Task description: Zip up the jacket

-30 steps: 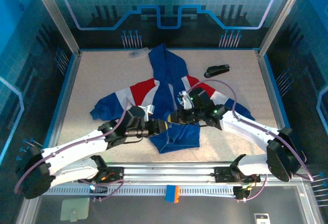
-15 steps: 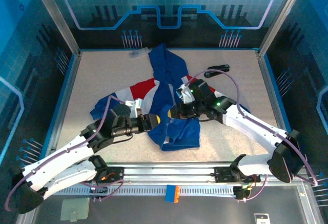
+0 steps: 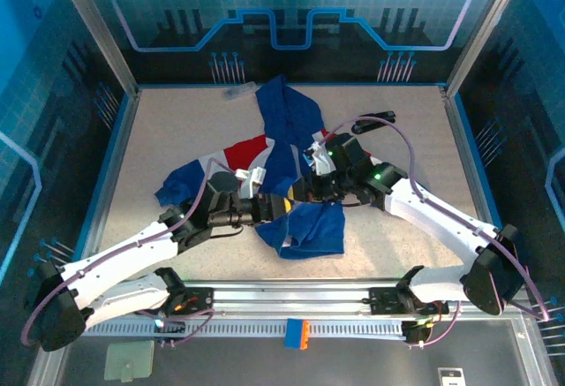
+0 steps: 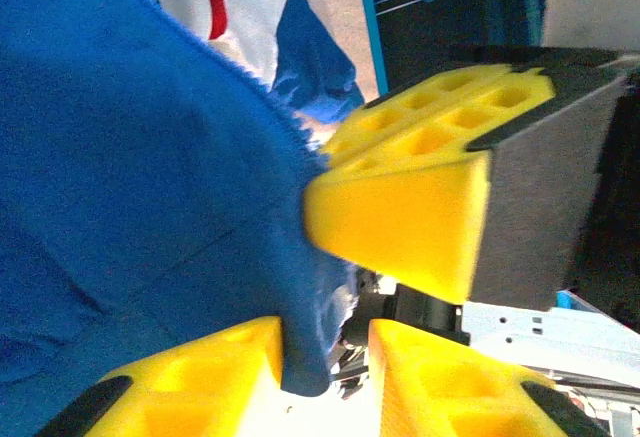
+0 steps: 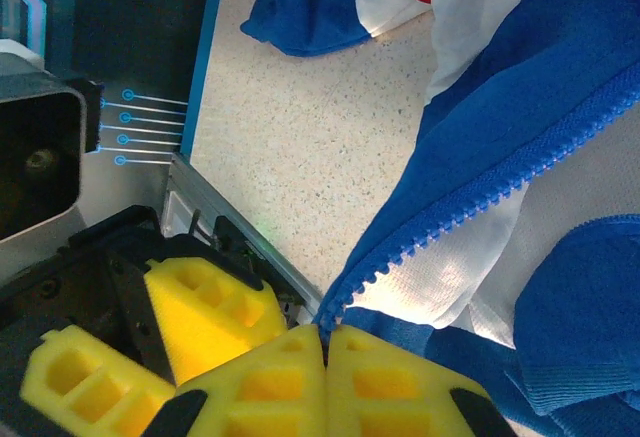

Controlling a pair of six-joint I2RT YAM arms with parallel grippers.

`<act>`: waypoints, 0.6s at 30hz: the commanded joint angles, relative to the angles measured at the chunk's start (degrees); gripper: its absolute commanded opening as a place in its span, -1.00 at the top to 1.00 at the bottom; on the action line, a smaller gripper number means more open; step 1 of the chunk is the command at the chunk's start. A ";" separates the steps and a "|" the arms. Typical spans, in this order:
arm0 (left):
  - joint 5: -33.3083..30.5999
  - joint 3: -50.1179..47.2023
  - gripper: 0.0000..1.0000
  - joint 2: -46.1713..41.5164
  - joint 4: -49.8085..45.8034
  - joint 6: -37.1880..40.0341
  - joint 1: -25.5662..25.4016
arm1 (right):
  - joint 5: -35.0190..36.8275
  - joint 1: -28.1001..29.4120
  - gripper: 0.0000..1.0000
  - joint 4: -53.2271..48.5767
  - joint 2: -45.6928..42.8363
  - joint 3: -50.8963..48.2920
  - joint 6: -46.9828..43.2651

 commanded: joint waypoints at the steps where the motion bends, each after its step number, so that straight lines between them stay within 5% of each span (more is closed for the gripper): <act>1: 2.34 -1.29 0.48 -0.67 5.18 -2.61 -0.20 | -1.78 0.81 1.00 3.54 -0.33 -2.20 4.35; 10: 0.80 -2.78 0.57 -2.46 4.12 -2.98 -0.12 | -1.18 0.82 1.00 6.00 0.15 -3.13 7.06; 18: -0.73 -3.47 0.27 -2.82 2.18 -4.25 0.38 | -0.75 1.14 1.00 6.50 -0.37 -4.00 7.85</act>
